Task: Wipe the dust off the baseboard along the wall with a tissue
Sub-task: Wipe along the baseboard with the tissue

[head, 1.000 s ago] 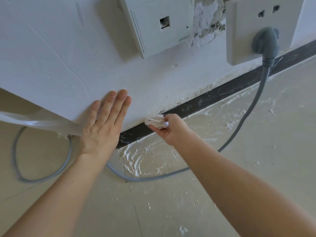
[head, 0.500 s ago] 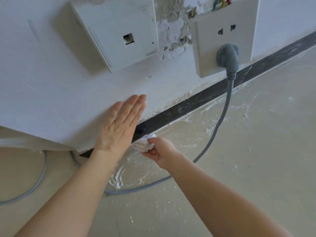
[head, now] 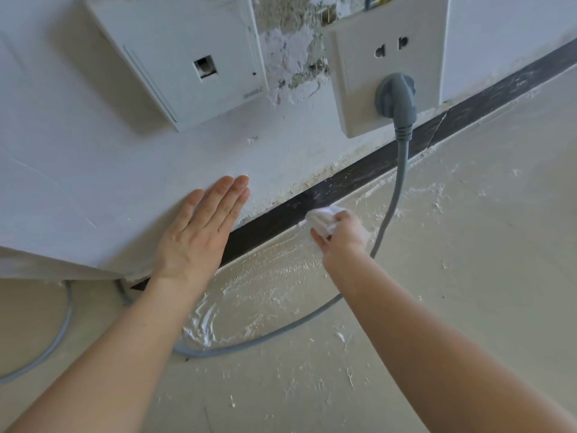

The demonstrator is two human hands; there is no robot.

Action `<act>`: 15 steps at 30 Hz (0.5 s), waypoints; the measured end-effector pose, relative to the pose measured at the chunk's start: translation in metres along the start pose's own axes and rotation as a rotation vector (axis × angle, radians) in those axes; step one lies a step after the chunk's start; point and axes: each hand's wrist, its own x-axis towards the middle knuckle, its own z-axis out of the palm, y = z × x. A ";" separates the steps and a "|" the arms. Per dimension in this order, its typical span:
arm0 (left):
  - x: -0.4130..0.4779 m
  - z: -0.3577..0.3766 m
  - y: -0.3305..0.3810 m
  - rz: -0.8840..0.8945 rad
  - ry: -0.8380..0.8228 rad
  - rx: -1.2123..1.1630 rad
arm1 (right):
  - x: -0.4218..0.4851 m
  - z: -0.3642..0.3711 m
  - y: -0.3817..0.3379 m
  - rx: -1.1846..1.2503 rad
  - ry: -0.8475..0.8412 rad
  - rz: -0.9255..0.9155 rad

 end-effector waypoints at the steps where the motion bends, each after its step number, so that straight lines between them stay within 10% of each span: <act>1: 0.000 0.000 0.000 -0.005 0.004 -0.009 | 0.001 0.004 0.009 -0.070 0.002 0.052; 5: -0.003 -0.003 -0.001 0.001 0.001 -0.003 | -0.012 0.029 0.021 -0.283 -0.173 0.161; 15: -0.001 -0.009 -0.002 -0.009 -0.050 0.046 | -0.015 -0.004 -0.001 0.240 -0.035 0.023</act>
